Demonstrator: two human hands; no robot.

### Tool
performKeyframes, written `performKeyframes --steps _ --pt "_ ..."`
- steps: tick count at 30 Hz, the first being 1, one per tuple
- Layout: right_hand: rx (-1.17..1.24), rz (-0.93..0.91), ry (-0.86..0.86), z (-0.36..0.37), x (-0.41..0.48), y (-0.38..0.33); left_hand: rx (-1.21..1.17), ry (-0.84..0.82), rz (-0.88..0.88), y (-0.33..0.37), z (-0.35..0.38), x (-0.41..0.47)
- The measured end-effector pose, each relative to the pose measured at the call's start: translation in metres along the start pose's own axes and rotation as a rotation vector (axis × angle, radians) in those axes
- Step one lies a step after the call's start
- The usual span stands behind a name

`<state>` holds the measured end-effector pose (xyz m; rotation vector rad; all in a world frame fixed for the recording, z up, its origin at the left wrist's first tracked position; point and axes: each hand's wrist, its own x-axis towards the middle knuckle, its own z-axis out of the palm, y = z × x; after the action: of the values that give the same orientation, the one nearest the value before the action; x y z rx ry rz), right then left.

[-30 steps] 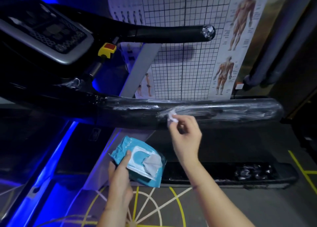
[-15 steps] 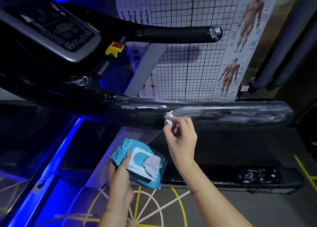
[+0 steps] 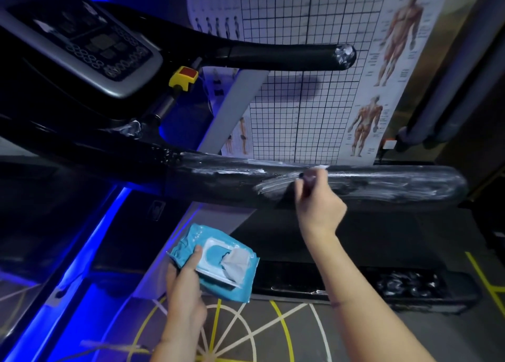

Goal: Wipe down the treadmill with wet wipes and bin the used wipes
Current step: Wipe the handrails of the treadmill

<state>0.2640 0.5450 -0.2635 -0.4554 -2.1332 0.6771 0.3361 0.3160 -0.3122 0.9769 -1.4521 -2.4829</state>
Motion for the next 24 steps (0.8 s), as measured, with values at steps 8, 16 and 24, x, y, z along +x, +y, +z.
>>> performKeyframes --steps 8,16,24 --pt "0.051 -0.430 -0.195 0.017 -0.026 -0.053 0.053 -0.023 0.029 -0.004 0.013 -0.004" --pt "-0.041 0.152 -0.194 -0.020 -0.003 0.037 0.073 -0.078 0.010 -0.007 0.017 -0.006" --pt "0.103 -0.080 -0.187 -0.018 -0.019 0.010 0.068 -0.093 -0.064 -0.029 0.046 -0.016"
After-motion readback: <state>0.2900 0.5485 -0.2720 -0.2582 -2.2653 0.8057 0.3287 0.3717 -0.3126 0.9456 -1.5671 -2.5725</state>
